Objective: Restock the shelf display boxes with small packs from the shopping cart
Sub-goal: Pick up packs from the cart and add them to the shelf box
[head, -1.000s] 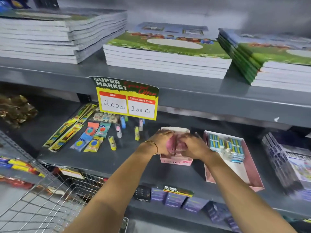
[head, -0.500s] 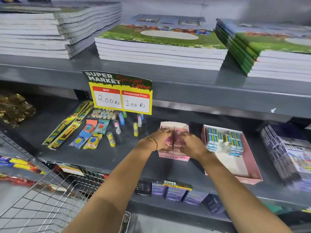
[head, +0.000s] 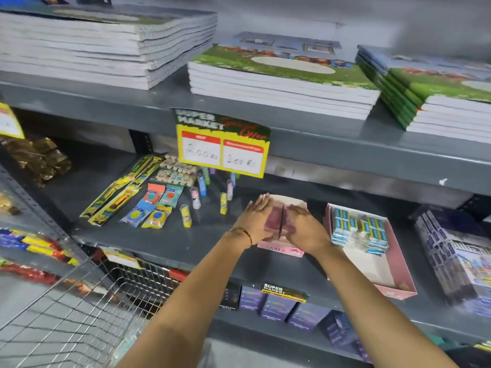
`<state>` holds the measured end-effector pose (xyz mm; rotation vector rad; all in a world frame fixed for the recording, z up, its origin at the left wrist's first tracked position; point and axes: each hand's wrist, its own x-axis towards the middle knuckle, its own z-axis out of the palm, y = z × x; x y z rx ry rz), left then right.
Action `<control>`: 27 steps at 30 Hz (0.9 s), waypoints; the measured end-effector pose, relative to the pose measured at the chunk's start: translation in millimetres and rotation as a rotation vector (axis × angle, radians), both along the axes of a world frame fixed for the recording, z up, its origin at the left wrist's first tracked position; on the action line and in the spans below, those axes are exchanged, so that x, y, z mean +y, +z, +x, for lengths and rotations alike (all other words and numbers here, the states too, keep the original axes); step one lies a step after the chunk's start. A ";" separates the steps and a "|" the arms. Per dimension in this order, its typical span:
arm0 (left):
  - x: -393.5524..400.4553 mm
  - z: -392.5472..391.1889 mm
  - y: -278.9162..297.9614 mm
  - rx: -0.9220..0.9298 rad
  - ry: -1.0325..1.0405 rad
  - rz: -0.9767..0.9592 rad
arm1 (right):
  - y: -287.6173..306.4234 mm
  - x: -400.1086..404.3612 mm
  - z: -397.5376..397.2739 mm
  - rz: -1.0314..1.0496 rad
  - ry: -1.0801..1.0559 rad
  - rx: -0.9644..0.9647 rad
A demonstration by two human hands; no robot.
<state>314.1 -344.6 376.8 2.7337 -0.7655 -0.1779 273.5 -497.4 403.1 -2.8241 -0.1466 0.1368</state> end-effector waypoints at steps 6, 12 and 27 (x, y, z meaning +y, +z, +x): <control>108.6 -66.3 -20.7 -0.129 0.341 -0.168 | -5.8 103.0 -20.4 0.092 0.255 -0.140; 257.4 -160.0 -71.6 0.020 0.657 -0.015 | -50.0 246.6 -52.8 0.088 0.571 0.013; 388.2 -320.0 -325.8 0.609 1.011 -0.026 | -325.1 420.2 -139.7 -0.581 0.804 0.607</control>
